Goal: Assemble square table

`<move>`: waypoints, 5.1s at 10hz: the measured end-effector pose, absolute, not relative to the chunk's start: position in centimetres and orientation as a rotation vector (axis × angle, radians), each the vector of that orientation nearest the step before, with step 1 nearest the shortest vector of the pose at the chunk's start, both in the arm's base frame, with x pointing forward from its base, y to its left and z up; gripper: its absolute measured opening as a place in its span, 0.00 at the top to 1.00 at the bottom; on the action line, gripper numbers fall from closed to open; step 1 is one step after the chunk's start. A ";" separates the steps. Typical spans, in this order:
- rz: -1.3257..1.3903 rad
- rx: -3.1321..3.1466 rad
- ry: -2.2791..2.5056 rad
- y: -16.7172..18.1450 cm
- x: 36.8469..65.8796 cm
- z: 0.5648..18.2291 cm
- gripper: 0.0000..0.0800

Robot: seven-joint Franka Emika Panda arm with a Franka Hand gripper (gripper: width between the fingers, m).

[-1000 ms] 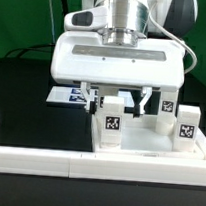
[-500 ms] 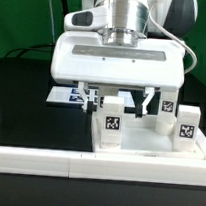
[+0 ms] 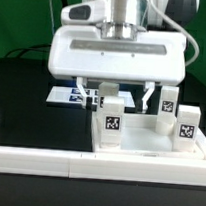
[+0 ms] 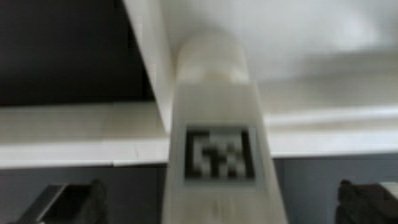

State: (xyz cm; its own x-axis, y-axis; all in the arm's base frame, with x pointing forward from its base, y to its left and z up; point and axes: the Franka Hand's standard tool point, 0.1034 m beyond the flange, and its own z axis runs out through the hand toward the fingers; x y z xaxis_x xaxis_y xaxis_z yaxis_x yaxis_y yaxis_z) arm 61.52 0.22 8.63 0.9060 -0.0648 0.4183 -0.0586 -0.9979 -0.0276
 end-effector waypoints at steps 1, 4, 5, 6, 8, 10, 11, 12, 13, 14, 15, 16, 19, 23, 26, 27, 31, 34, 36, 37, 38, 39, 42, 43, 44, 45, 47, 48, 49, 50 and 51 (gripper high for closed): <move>-0.641 -3.054 0.104 0.1 61.8 8.5 0.19; -0.232 -3.044 0.101 0.7 61.8 7.6 0.19; -0.087 -3.032 0.100 0.6 61.7 7.3 0.19; -0.040 -3.026 0.096 0.6 62.0 7.3 0.19; 0.086 -3.008 0.179 0.6 61.1 7.1 0.19; 0.135 -2.999 0.206 0.7 61.2 7.2 0.19; 0.137 -2.998 0.213 0.7 61.1 7.1 0.19; 0.139 -2.997 0.237 0.7 61.1 7.1 0.42; 0.140 -2.996 0.252 0.7 61.1 7.1 0.42; 0.146 -2.989 0.364 0.4 61.1 7.1 0.63; 0.156 -2.973 0.503 0.5 61.1 7.1 0.63; 0.161 -2.961 0.584 0.5 61.1 7.1 0.63; 0.152 -2.869 0.984 0.7 61.1 6.8 0.63; 0.208 -2.431 1.805 1.8 61.3 6.5 0.63; 0.164 -2.207 1.970 1.1 62.0 6.5 0.63; 0.156 -2.252 1.915 1.1 62.0 6.5 0.63; 0.031 -2.743 1.214 1.4 62.3 7.0 0.21; 0.004 -2.880 0.844 0.9 62.1 6.6 0.19; -0.030 -2.950 0.583 -0.2 62.1 6.4 0.19; -0.061 -2.997 0.377 -0.6 62.2 6.4 0.19; -0.082 -3.019 0.206 -0.7 62.3 6.5 0.19; -0.085 -3.019 0.191 -0.7 62.4 6.5 0.19; -0.078 -3.005 0.298 -0.6 62.3 6.5 0.32; -0.071 -2.990 0.408 -0.6 62.3 6.5 0.54; -0.067 -2.981 0.464 -0.6 62.3 6.5 0.64; -0.059 -2.956 0.593 -0.6 62.3 6.5 0.64; -0.040 -2.856 0.958 0.0 62.4 6.5 0.64; -0.013 -2.750 1.245 0.2 62.3 6.5 0.64; 0.007 -2.638 1.435 0.2 62.2 6.3 0.64; 0.034 -2.481 1.620 0.1 62.2 6.2 0.64; 0.043 -2.343 1.785 0.0 62.2 6.2 0.64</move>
Offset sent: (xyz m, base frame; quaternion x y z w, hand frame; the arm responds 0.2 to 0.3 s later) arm 0.0140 -0.0111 -0.0163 0.0003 -0.2151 0.0011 0.9766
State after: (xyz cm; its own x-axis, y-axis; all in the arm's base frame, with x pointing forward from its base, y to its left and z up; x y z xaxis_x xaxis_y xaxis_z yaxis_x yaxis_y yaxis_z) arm 62.18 0.04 6.17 0.2721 -0.9519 -0.1411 -0.9576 -0.2534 -0.1370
